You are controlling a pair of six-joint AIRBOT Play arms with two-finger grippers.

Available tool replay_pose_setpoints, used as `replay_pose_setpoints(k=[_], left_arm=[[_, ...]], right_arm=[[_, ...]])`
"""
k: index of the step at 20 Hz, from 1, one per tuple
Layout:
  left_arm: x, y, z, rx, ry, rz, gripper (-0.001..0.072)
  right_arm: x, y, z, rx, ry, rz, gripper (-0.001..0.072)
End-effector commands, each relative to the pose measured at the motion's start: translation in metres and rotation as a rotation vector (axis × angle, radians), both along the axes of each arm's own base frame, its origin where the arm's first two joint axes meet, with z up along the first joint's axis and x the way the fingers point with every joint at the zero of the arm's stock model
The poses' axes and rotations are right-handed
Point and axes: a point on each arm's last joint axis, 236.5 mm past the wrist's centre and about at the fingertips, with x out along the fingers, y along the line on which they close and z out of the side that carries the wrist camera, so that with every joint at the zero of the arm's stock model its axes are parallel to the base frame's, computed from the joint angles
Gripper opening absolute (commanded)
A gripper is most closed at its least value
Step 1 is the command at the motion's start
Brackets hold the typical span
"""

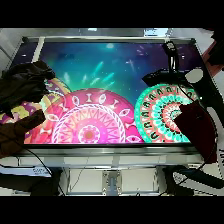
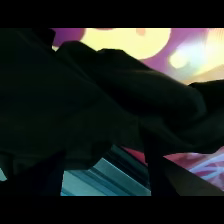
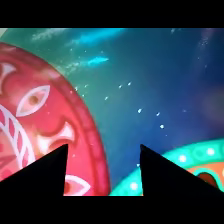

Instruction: Fold the shirts.

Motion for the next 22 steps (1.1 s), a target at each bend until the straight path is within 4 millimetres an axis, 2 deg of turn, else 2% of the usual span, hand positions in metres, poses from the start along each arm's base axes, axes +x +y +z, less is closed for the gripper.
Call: replay_pose_setpoints(k=[1, 6, 10, 11, 12, 13, 14, 17, 19, 21, 22], left_arm=[[-0.033, -0.003, -0.031, -0.074, 0.09, 0.007, 0.0613], [-0.021, 0.011, -0.054, -0.043, 0.072, -0.005, 0.0614], [-0.009, 0.03, -0.057, 0.03, 0.023, -0.028, 0.0613], [-0.007, 0.032, -0.057, 0.04, 0.014, -0.031, 0.0592], [-0.006, 0.033, -0.057, 0.043, 0.009, -0.032, 0.0478], [-0.005, 0.034, -0.057, 0.046, 0.005, -0.034, 0.019], [-0.004, 0.034, -0.058, 0.046, 0.003, -0.041, 0.0028], [-0.005, 0.031, -0.057, 0.033, 0.007, -0.04, 0.0016], [0.001, 0.015, -0.049, -0.032, -0.007, -0.033, 0.0016], [0.03, -0.011, -0.028, -0.125, -0.107, -0.036, 0.0015], [0.059, -0.031, -0.008, -0.183, -0.221, -0.064, 0.0015]], right_arm=[[-0.01, 0.011, -0.001, 0.047, 0.045, 0.029, 0.0513], [-0.023, 0.022, -0.003, 0.085, 0.098, 0.068, 0.0513], [-0.023, 0.025, -0.001, 0.103, 0.098, 0.069, 0.0513], [-0.023, 0.025, -0.001, 0.104, 0.098, 0.069, 0.0513], [-0.023, 0.025, -0.001, 0.104, 0.098, 0.069, 0.0513], [-0.023, 0.025, -0.001, 0.104, 0.098, 0.068, 0.0513], [-0.023, 0.025, -0.001, 0.104, 0.098, 0.069, 0.0513], [-0.023, 0.029, 0.003, 0.132, 0.098, 0.069, 0.0513], [-0.023, 0.032, 0.007, 0.155, 0.097, 0.068, 0.0512], [-0.02, 0.032, 0.011, 0.159, 0.083, 0.064, 0.0512], [-0.018, 0.033, 0.019, 0.169, 0.067, 0.063, 0.0512]])
